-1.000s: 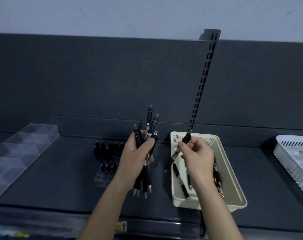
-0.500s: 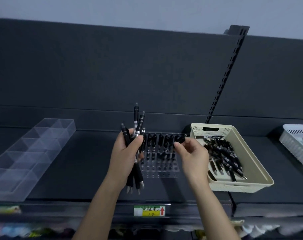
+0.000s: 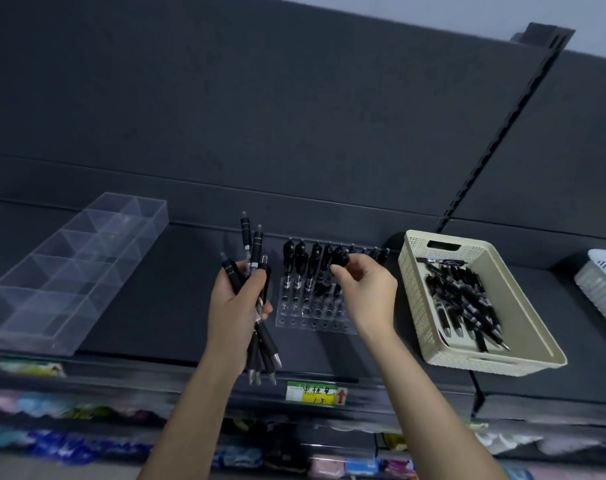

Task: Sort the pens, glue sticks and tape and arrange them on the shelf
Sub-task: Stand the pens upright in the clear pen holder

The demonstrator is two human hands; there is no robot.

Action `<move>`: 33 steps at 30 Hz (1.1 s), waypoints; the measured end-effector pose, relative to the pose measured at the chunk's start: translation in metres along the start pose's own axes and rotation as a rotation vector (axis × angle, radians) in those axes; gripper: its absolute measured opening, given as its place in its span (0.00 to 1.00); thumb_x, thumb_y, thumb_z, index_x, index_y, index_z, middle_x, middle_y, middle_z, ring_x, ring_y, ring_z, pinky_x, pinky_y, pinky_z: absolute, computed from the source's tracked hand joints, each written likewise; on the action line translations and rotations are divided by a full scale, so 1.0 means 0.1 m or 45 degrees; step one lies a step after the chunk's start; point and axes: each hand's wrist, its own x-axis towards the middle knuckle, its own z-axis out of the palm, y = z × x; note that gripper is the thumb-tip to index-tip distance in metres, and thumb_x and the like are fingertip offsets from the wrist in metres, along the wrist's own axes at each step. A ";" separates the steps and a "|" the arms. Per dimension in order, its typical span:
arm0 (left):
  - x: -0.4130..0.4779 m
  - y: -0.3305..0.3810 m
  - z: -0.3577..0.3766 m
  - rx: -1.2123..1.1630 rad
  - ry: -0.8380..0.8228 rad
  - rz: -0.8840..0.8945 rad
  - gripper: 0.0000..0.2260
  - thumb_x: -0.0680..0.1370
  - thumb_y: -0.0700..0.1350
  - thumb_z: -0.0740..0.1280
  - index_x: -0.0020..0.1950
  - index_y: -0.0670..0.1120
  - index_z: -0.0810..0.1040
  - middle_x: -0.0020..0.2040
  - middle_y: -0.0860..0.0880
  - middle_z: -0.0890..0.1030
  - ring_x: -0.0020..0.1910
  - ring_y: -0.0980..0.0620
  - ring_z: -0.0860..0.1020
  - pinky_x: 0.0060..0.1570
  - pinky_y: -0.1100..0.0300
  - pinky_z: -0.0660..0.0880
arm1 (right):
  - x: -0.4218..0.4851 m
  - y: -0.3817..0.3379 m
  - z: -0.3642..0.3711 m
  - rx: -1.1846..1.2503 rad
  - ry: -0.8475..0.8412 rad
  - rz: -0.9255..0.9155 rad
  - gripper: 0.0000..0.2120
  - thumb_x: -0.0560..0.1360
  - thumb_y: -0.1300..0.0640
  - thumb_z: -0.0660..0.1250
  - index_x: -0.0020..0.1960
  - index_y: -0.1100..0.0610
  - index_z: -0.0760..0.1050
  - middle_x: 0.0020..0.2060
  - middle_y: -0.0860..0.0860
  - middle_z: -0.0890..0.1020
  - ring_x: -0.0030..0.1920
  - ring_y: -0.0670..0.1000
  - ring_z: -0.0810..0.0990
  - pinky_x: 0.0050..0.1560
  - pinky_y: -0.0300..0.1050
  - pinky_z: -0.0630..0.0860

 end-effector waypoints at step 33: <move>-0.15 -0.31 0.14 -0.301 0.112 -0.223 0.03 0.78 0.40 0.66 0.51 0.45 0.74 0.38 0.47 0.76 0.31 0.53 0.75 0.34 0.59 0.73 | -0.23 0.02 -0.06 0.145 -0.384 0.180 0.05 0.74 0.55 0.70 0.48 0.57 0.79 0.39 0.49 0.82 0.40 0.48 0.81 0.45 0.47 0.80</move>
